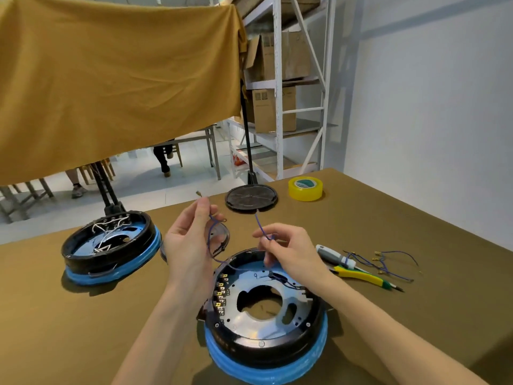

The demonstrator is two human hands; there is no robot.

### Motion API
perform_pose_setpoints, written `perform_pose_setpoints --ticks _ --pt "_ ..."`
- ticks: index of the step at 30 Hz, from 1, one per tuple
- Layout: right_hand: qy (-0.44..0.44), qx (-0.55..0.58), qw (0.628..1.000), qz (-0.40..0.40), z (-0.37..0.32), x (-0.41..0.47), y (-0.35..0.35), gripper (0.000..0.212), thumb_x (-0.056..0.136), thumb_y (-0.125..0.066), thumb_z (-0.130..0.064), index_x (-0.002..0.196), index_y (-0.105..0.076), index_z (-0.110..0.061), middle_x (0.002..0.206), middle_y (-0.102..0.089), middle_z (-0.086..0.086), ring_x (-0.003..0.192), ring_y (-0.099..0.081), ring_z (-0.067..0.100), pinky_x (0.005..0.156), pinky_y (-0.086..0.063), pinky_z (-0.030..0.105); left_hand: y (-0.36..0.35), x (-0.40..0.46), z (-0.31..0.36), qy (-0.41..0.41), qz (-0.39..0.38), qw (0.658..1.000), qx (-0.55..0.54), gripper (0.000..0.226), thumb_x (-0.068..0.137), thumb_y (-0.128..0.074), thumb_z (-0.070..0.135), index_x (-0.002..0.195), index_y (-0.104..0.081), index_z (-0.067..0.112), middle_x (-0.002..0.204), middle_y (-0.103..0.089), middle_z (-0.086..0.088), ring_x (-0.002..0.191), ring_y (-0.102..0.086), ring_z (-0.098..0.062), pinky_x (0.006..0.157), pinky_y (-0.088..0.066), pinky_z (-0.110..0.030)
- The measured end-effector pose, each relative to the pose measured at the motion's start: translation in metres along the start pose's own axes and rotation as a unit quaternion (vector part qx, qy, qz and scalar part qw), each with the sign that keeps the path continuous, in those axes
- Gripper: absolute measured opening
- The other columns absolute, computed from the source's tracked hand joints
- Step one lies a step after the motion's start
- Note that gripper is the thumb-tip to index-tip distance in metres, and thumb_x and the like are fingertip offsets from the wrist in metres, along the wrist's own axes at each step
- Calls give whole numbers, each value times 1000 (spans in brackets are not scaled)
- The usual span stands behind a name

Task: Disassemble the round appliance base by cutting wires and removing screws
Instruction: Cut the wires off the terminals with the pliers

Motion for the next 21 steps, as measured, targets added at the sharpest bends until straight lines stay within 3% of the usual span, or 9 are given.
perform_pose_setpoints --ticks 4,7,9,12,16,18,21 --pt "-114 139 984 10 -1 10 4 27 98 -59 3 122 -64 -9 74 -64 11 49 -44 15 52 -42 30 10 -1 -32 70 -39 991 104 15 91 -71 32 98 -76 19 87 -76 2 82 -70 -10 64 -54 -24" --pt "-192 183 964 -18 -5 12 5 32 93 -53 12 120 -62 -3 77 -55 10 52 -40 13 51 -38 25 7 -3 -51 67 -67 971 217 11 90 -74 34 96 -80 27 81 -76 7 69 -65 -4 57 -51 -16" --pt "-197 187 962 -37 -9 13 8 35 90 -48 15 116 -65 -1 80 -55 9 56 -46 14 58 -42 28 3 -3 -57 67 -91 966 233 7 91 -75 31 89 -82 32 64 -66 8 55 -51 -5 50 -44 -17" --pt "-164 161 972 -40 -6 9 18 35 92 -44 17 106 -73 2 84 -62 13 63 -53 16 63 -46 29 -6 -2 -62 100 -114 971 182 9 86 -77 35 90 -82 28 58 -53 7 53 -46 -7 51 -43 -19" --pt "-162 126 978 -45 9 -5 31 30 96 -57 8 109 -77 -8 97 -69 15 71 -60 17 60 -52 30 -13 0 -70 137 -104 972 158 26 76 -80 45 95 -83 27 71 -71 7 61 -63 -4 56 -52 -19" --pt "-170 143 974 -37 16 -10 38 28 96 -61 4 112 -77 -12 101 -69 16 70 -59 19 56 -51 30 -17 0 -78 150 -106 971 156 21 83 -79 41 97 -82 25 80 -76 6 66 -68 -4 56 -53 -20" --pt "-158 152 975 -22 22 -13 51 22 96 -62 4 106 -78 -7 90 -68 13 66 -54 15 53 -43 26 -24 -1 -89 166 -140 961 172 15 97 -69 32 99 -82 25 91 -80 3 72 -73 -6 55 -53 -20"
Point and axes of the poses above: each hand's wrist, its own x-axis towards the middle knuckle, its own y-axis out of the back of the hand, z = x × y, the point moved 4 cm from there along x, towards the middle knuckle
